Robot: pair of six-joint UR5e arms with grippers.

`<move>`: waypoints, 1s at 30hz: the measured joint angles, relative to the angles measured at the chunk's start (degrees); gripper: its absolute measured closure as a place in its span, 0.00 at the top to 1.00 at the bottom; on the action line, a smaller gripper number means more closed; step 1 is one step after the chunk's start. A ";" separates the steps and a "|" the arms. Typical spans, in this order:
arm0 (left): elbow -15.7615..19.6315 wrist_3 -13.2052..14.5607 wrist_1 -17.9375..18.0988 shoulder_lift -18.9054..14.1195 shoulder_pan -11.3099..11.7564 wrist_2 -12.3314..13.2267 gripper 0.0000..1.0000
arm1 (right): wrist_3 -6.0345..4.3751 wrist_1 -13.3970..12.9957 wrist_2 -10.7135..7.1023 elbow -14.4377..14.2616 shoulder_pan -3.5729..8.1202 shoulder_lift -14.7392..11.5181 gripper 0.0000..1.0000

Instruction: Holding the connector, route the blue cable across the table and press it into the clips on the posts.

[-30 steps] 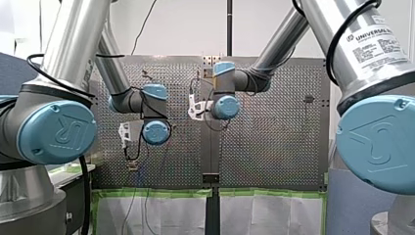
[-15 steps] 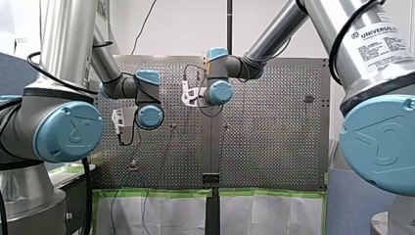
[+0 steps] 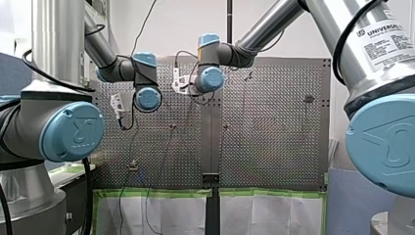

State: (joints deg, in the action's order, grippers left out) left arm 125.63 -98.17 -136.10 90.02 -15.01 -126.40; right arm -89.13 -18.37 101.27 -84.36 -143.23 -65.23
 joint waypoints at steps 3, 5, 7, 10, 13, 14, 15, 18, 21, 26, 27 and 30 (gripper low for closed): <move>-1.34 -0.34 -1.42 -1.42 0.49 0.21 0.00 | -0.35 1.22 -0.07 1.38 -0.28 0.03 0.00; -2.14 -0.33 -2.51 -2.48 0.87 0.26 0.00 | -0.46 2.26 -0.09 2.46 -0.39 0.04 0.00; -2.72 -0.25 -3.34 -3.34 1.24 0.28 0.00 | -0.51 3.33 -0.12 3.52 -0.41 0.04 0.00; -3.50 -0.01 -4.74 -4.73 1.87 0.30 0.00 | -0.58 4.78 -0.16 4.98 -0.32 0.06 0.00; -3.95 0.40 -6.25 -6.21 2.46 0.28 0.00 | -0.69 6.29 -0.18 6.50 -0.19 0.11 0.00; -4.05 0.54 -6.78 -6.78 2.64 0.27 0.00 | -0.80 6.72 -0.19 6.93 -0.16 0.13 0.00; -4.11 0.64 -7.19 -7.18 2.78 0.29 0.00 | -0.94 7.15 -0.19 7.36 -0.12 0.18 0.00; -4.54 0.92 -8.66 -8.65 3.74 1.01 0.00 | -1.31 8.64 -0.25 8.84 -0.10 0.54 0.00; -5.21 1.03 -10.14 -10.11 5.04 2.25 0.00 | -1.55 10.01 -0.65 10.23 -0.24 1.43 0.00; -6.56 1.34 -12.36 -11.51 7.65 4.82 0.00 | -2.84 12.55 -1.75 12.78 -0.45 3.69 0.00; -6.80 1.45 -12.62 -11.29 8.12 5.30 0.00 | -3.16 12.93 -1.99 13.22 -0.48 4.00 0.00; -7.48 1.71 -13.24 -10.07 9.73 6.91 0.00 | -3.93 14.16 -2.65 14.62 -0.50 4.96 0.00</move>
State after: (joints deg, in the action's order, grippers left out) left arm 118.15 -96.46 -149.34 79.95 -5.27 -119.49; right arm -93.06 -4.21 98.63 -69.74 -143.73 -60.27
